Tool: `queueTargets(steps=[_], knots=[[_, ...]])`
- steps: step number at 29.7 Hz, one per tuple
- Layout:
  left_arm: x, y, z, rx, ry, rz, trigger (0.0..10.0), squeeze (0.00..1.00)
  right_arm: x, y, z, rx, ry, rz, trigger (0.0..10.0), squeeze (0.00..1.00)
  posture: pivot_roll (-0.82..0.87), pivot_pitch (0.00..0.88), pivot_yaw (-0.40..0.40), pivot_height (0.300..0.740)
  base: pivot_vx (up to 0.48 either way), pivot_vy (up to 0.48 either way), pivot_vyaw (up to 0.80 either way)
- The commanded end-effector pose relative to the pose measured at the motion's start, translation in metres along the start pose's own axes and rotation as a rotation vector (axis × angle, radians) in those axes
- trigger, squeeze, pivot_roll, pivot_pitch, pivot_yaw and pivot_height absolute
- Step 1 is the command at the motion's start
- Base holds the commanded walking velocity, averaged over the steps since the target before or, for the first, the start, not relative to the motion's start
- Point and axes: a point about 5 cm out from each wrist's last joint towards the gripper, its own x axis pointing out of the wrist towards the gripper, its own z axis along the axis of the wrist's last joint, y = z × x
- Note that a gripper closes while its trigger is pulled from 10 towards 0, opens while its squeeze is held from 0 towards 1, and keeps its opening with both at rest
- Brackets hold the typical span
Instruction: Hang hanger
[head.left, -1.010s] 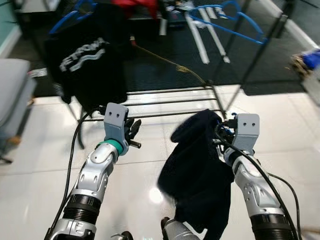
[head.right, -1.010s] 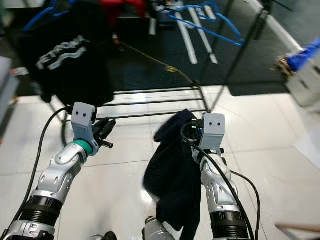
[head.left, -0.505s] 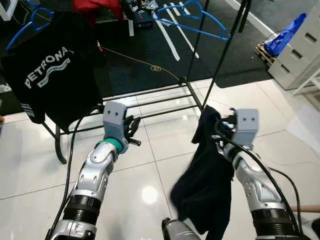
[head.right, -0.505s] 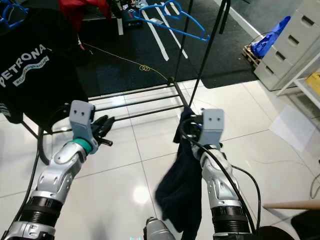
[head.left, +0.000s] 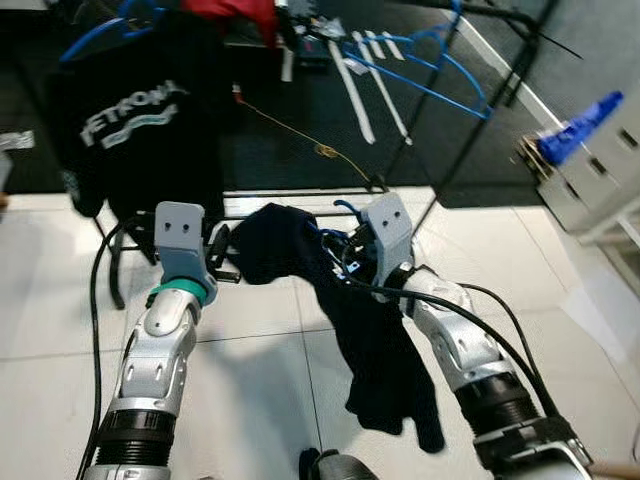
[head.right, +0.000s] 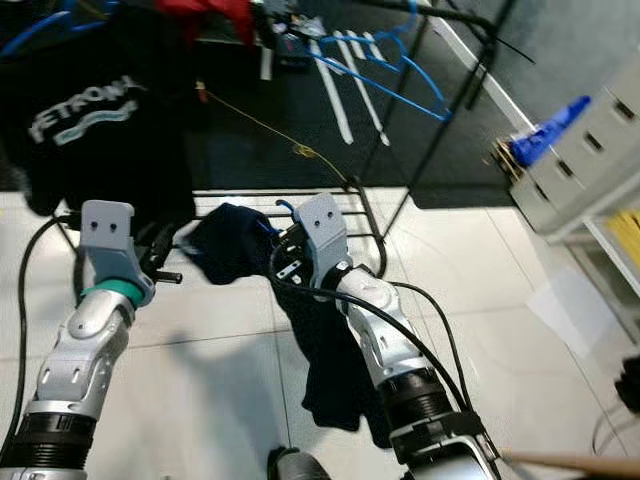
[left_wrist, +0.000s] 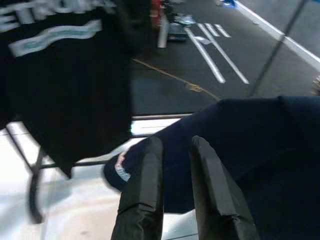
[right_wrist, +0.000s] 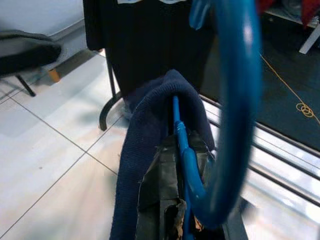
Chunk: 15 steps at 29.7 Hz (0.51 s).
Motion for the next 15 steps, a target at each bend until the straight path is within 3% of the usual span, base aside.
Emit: queueTargets(steps=[1,5,6,10,15], knots=[[-0.001,-0.008,-0.004,-0.017,0.016,-0.021,10.0,0.00,-0.007,-0.017,-0.004,-0.007,0.008,-0.108,10.0,0.00,0.04,0.056,-0.083,0.740,0.000,0.000,0.00],[0.003,-0.020,-0.005,-0.073,0.027,-0.076,10.0,0.00,-0.022,-0.031,-0.016,0.029,0.038,-0.250,10.0,0.00,0.01,0.058,-0.061,0.740,0.000,0.000,0.00],[0.003,-0.024,-0.004,-0.051,0.021,-0.099,10.0,0.00,-0.025,-0.032,-0.019,0.044,0.040,-0.272,10.0,0.00,0.00,0.060,-0.048,0.740,0.000,-0.480,0.00],[0.005,-0.031,-0.002,-0.020,0.012,-0.137,10.0,0.00,-0.033,-0.033,-0.025,0.069,0.046,-0.312,10.0,0.00,-0.01,0.065,-0.033,0.740,0.000,-0.480,0.00],[0.010,-0.029,-0.002,-0.074,0.038,-0.133,10.0,0.00,-0.042,-0.033,-0.029,0.084,0.054,-0.348,10.0,0.00,-0.03,0.071,-0.027,0.740,0.000,0.000,0.00]])
